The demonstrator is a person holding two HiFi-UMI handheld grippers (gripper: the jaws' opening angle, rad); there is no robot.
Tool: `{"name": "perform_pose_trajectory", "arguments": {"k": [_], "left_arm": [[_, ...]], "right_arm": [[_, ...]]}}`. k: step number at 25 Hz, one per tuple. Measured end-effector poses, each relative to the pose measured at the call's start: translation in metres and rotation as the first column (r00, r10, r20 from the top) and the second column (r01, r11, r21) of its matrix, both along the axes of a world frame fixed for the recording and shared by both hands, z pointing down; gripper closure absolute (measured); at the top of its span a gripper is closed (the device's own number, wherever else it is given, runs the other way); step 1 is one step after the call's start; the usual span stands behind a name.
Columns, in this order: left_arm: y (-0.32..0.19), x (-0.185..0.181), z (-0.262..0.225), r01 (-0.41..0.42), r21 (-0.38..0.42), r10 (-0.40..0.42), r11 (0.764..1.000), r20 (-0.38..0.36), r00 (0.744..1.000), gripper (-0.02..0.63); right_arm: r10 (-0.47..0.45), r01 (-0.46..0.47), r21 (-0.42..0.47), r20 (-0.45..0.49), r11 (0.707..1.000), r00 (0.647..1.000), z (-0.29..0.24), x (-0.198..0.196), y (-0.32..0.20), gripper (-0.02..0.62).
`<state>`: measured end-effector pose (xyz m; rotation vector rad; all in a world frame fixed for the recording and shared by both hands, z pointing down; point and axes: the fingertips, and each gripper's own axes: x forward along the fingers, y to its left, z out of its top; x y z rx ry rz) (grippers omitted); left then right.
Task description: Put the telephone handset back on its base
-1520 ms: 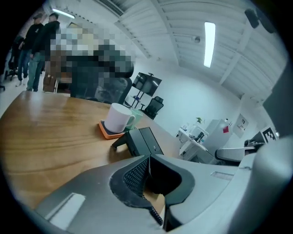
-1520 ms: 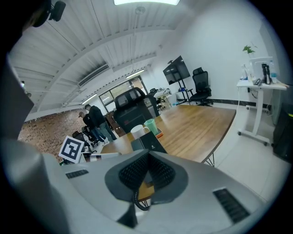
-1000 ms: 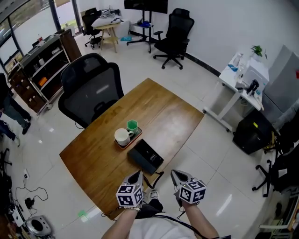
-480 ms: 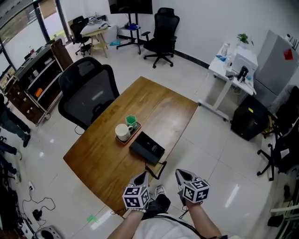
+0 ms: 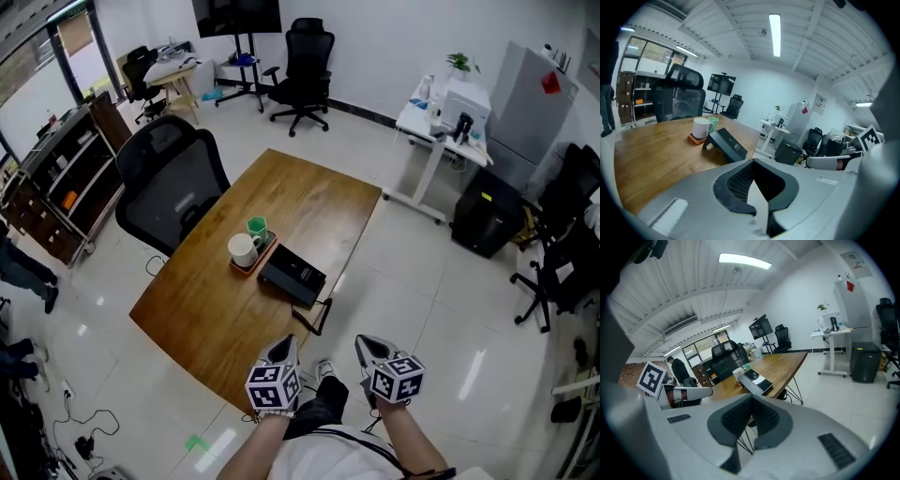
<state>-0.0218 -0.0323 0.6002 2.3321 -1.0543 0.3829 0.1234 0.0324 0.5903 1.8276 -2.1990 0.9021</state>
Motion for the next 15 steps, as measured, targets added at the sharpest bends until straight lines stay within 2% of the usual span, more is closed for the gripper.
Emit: {"name": "perform_pose_trajectory", "arguments": {"k": [15], "left_arm": [[0.033,-0.017,-0.011,-0.019,0.006,0.019,1.0,-0.033,0.999,0.621]], "right_arm": [[0.001,0.001,0.042,-0.032,0.999,0.999,-0.023,-0.025,0.03,0.597]]}}
